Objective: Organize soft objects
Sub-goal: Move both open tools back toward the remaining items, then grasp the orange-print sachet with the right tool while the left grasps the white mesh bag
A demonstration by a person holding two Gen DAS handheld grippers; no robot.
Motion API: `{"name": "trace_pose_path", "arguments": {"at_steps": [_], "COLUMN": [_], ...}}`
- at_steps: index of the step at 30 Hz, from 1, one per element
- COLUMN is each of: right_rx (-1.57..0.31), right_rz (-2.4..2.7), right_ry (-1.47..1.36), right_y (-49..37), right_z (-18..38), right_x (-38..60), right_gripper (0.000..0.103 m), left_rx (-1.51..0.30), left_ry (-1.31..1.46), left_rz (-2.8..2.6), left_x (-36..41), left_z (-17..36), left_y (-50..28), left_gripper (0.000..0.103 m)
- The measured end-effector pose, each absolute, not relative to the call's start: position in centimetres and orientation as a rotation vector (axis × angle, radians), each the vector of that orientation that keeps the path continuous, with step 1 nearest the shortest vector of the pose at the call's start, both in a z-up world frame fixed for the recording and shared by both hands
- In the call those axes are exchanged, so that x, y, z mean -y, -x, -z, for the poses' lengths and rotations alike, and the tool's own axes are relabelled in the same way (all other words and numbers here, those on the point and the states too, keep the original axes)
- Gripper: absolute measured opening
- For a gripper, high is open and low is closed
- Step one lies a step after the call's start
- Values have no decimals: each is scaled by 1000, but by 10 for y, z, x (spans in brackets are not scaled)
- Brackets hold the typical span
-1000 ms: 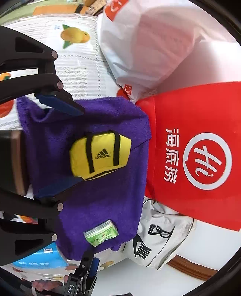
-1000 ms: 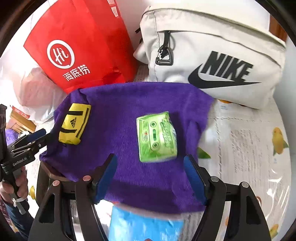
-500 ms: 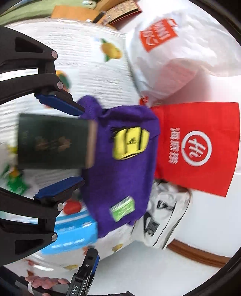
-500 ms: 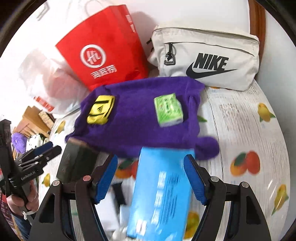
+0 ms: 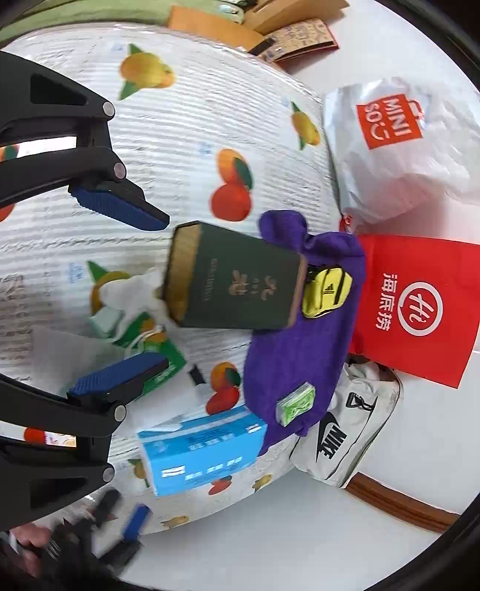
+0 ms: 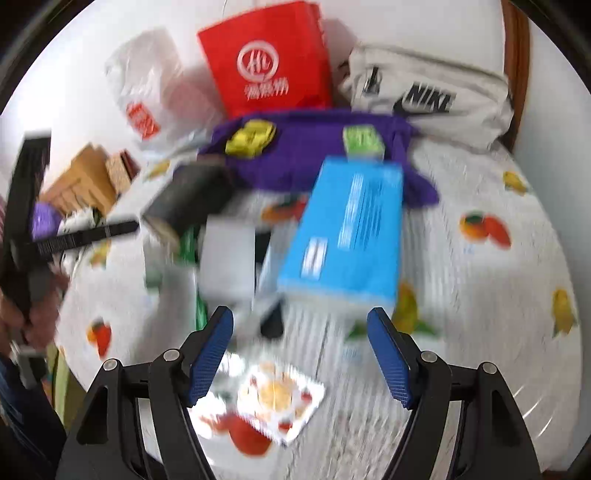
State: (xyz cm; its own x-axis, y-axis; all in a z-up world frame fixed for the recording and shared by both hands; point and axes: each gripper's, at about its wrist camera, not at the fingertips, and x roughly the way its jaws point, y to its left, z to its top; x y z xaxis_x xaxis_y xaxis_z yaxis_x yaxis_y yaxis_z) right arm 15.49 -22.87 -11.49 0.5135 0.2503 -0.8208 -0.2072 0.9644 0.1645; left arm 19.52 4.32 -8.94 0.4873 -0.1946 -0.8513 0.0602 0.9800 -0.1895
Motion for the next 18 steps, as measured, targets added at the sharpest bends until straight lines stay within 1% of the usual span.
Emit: {"name": "trace_pose_path", "arguments": {"at_steps": [7, 9, 10, 11, 16, 18], "right_rx": [-1087, -1041, -1033, -1035, -998, -980], "right_rz": [-284, -276, -281, -284, -218, -198], "right_ry": [-122, -101, -92, -92, -17, 56], "right_y": [-133, -126, -123, -122, -118, -114], "right_z": [171, 173, 175, 177, 187, 192], "right_x": [226, 220, 216, 213, 195, 187], "right_gripper": [75, 84, 91, 95, 97, 95], "left_rx": [-1050, -1052, -1053, -1061, -1069, -1066], "left_ry": [155, 151, 148, 148, 155, 168], "left_rz": [169, 166, 156, 146, 127, 124], "left_x": [-41, -42, -44, -45, -54, -57], "left_z": [97, 100, 102, 104, 109, 111], "left_y": [-170, -163, -160, -158, -148, -144], "left_gripper": [67, 67, 67, 67, 67, 67]}}
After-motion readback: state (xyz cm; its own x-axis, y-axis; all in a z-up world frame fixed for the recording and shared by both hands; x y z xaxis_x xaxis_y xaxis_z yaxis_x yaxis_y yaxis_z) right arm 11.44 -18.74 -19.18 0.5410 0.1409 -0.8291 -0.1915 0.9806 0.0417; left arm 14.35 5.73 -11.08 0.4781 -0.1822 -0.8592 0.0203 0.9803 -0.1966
